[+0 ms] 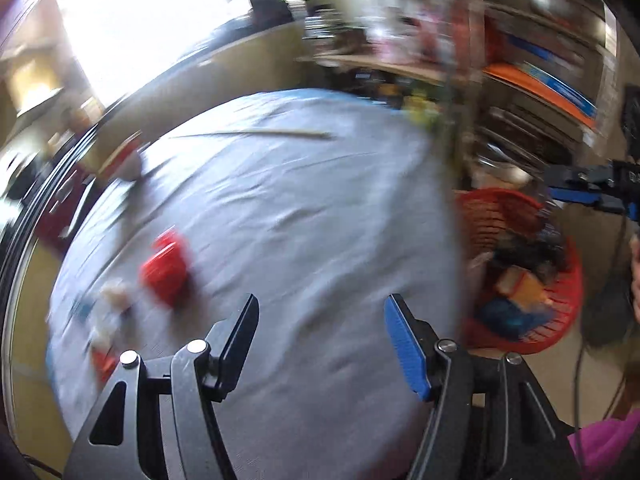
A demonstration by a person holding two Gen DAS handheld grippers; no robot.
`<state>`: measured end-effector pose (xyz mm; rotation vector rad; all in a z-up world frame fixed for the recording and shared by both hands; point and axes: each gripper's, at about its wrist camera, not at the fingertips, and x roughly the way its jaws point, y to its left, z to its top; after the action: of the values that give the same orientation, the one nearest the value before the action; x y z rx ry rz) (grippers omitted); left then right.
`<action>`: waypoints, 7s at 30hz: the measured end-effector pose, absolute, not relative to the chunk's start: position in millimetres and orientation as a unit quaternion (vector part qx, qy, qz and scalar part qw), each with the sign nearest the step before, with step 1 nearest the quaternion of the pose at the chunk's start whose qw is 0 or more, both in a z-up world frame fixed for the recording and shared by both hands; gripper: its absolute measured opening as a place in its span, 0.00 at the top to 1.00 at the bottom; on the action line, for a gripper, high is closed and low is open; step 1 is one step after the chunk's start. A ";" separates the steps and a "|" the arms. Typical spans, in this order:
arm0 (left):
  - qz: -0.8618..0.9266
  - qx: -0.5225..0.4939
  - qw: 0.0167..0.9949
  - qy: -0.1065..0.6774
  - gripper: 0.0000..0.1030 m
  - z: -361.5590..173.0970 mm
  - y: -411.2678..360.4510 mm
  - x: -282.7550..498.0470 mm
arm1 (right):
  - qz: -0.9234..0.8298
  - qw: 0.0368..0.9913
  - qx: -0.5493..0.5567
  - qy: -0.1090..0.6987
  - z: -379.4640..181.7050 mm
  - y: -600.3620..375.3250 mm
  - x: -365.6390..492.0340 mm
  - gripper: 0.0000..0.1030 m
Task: Collect trash
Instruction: 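Return left tool to the table and grasp the orange plastic bag, then grasp the red plastic bag with right tool while left tool holds the orange bag, then carry the orange bag and red bag toward the red basket with both tools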
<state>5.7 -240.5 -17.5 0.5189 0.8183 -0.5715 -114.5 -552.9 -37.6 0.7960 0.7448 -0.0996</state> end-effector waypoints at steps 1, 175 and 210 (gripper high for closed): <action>-0.258 0.234 0.852 0.391 0.36 -16.1 -228.2 10.2 | -0.037 0.855 0.373 0.358 -34.7 -544.4 -103.9 0.40; -0.064 0.119 0.881 0.453 0.65 -60.5 -103.4 51.9 | 0.085 0.849 0.175 0.491 -63.4 -319.1 50.4 0.54; -0.063 0.129 0.876 0.461 0.65 -64.2 -109.8 56.7 | 0.101 0.840 0.198 0.496 -66.8 -328.4 52.3 0.52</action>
<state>56.7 -109.8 -64.2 0.2691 0.9625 -0.1312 52.3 -328.4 -66.8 0.4178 1.0484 0.2134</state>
